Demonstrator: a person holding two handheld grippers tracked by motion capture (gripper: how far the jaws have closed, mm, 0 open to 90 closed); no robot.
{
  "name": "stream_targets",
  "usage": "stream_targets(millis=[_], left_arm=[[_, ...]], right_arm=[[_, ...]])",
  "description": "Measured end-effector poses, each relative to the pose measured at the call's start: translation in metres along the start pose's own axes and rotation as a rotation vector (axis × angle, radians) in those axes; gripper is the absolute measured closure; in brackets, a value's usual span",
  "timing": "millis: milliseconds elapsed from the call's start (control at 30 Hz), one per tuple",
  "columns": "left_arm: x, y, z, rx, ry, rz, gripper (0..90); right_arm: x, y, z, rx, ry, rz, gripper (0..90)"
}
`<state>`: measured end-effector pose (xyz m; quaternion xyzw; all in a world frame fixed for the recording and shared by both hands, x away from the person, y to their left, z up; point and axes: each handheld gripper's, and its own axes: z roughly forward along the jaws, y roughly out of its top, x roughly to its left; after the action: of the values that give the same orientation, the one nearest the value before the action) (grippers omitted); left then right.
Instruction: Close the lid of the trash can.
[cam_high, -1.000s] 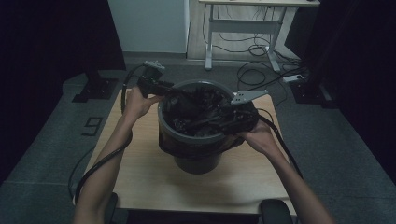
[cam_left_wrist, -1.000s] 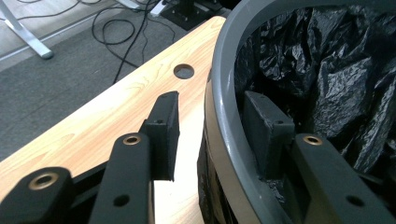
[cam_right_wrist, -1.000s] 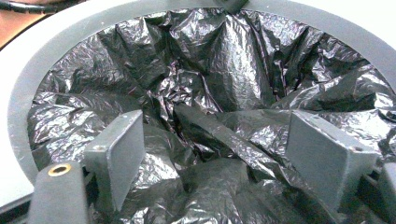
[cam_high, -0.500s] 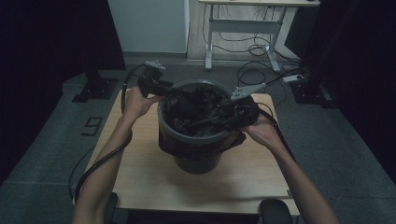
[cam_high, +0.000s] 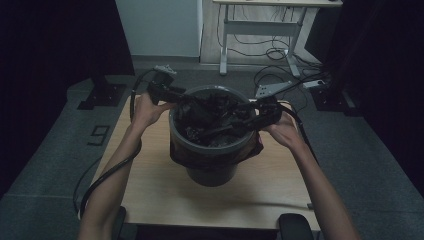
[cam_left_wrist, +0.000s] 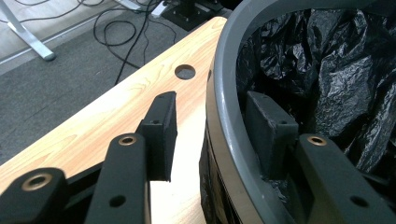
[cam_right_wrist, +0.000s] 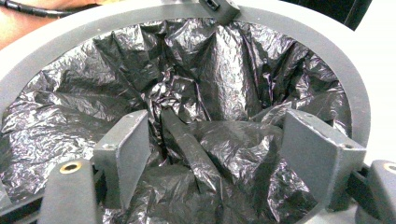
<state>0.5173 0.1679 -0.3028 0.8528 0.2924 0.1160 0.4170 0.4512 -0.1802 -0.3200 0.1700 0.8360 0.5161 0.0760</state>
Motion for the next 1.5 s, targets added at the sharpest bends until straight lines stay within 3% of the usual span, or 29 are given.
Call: stream_targets(millis=[67,167,233,300,367,467,600,700,733,767,867,933,1000,1267,1367,1433,1500], left_arm=[[0.000,0.000,0.000,0.000,-0.002,-0.003,54.2],[0.001,0.000,0.000,0.006,0.001,0.002,54.1],[0.001,0.001,0.000,0.012,0.001,0.004,53.9],[0.001,0.001,0.000,0.014,0.001,0.004,53.6],[0.002,0.000,0.000,0.009,-0.002,-0.004,53.6],[0.002,0.000,0.000,0.007,-0.007,-0.011,53.4],[0.001,0.000,0.000,0.005,-0.004,-0.008,53.4],[0.001,0.000,0.000,0.005,0.001,-0.006,53.3],[0.000,0.000,0.000,0.005,0.004,-0.004,53.2],[0.000,0.000,0.000,0.004,0.007,-0.002,53.1],[0.001,-0.001,0.000,-0.002,-0.002,-0.020,53.0],[0.001,-0.001,0.000,-0.001,-0.001,-0.024,52.9],[0.000,-0.001,-0.001,-0.003,0.003,-0.022,53.1],[0.001,-0.002,0.000,-0.009,0.000,-0.033,52.7],[0.001,-0.002,0.000,-0.006,-0.006,-0.019,51.9],[0.002,0.001,0.000,0.015,0.004,0.006,50.7],[0.001,0.003,0.001,0.035,0.019,0.021,46.0]], right_arm=[[0.000,0.001,0.000,0.012,-0.001,-0.006,23.6],[0.001,0.009,0.003,0.125,-0.004,-0.079,23.6],[-0.003,0.016,0.007,0.182,0.017,-0.083,23.7],[-0.012,0.021,0.008,0.172,0.035,-0.039,21.5],[-0.021,0.020,0.010,0.134,0.085,0.001,20.3],[-0.024,0.019,0.009,0.121,0.100,-0.011,20.4],[-0.025,0.013,0.007,0.059,0.118,0.026,21.0],[-0.020,0.011,0.005,0.066,0.082,0.007,26.5],[-0.016,0.012,0.004,0.099,0.054,-0.038,29.0],[-0.010,0.011,0.003,0.124,0.031,-0.079,28.4],[0.016,0.006,0.002,0.143,-0.055,-0.102,25.3],[0.033,0.001,0.002,0.100,-0.101,-0.042,25.6],[0.044,-0.003,0.004,0.054,-0.104,0.025,24.2],[0.045,-0.002,0.005,0.074,-0.110,0.027,25.0],[0.041,0.000,0.004,0.107,-0.092,0.016,31.2],[0.036,0.001,0.003,0.116,-0.091,-0.012,25.5],[0.032,0.003,0.003,0.108,-0.120,-0.026,21.7]])
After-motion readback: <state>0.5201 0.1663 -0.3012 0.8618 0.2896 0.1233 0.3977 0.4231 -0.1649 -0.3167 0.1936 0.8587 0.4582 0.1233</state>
